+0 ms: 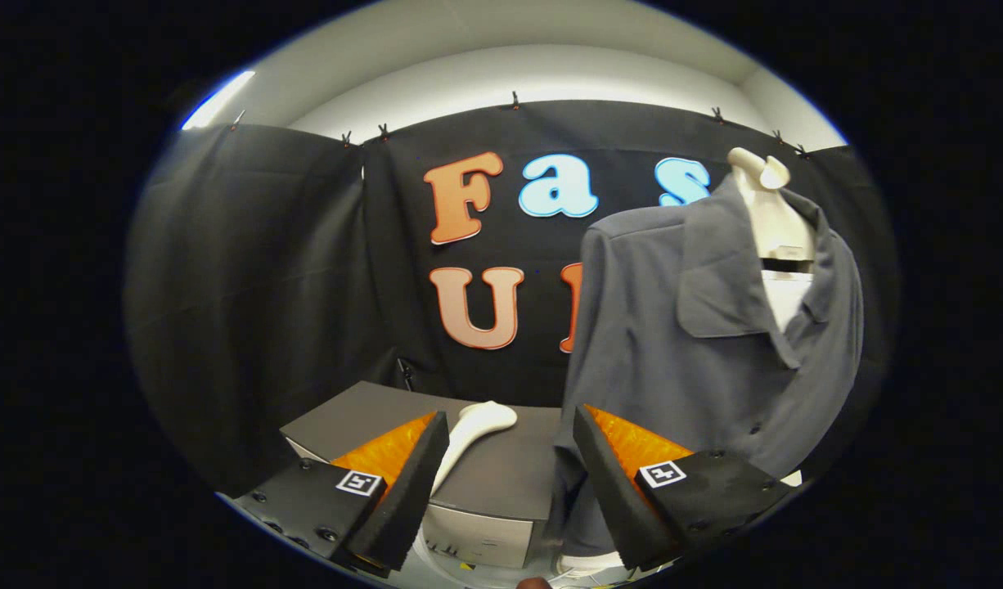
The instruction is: Iron the clothes twice with a garment steamer, once on the left side and once on the right side.
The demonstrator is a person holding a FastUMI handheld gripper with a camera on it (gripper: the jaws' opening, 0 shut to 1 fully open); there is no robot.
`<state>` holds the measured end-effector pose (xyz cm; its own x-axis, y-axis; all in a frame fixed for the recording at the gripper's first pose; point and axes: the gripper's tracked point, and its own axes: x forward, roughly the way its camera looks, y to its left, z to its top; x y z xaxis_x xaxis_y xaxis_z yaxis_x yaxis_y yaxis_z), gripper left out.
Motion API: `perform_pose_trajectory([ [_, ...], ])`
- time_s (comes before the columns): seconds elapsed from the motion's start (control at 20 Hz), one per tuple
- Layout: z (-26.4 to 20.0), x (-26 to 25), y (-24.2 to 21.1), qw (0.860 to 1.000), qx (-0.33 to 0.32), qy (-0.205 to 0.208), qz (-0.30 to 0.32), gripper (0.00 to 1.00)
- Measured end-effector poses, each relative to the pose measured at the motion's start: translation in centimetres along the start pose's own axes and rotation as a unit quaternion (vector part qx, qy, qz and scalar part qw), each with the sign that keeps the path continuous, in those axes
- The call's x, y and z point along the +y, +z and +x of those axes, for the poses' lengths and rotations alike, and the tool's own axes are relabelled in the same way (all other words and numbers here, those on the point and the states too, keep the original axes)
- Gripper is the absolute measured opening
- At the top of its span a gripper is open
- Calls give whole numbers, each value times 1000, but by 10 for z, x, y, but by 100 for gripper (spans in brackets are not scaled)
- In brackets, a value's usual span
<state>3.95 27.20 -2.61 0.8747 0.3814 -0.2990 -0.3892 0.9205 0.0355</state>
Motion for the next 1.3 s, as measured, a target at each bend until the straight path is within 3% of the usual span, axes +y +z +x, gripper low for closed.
perform_pose_trajectory([
  [0.15, 35, 47, -19, 997, 63, 43, 22, 98],
  [0.35, 80, 80, -42, 992, 109, 54, 21, 99],
  [0.55, 113, 85, -67, 988, 148, 37, 13, 99],
  [1.0, 170, 59, -129, 969, 236, -26, 62, 99],
  [1.3, 205, 57, -165, 957, 281, -41, 64, 99],
])
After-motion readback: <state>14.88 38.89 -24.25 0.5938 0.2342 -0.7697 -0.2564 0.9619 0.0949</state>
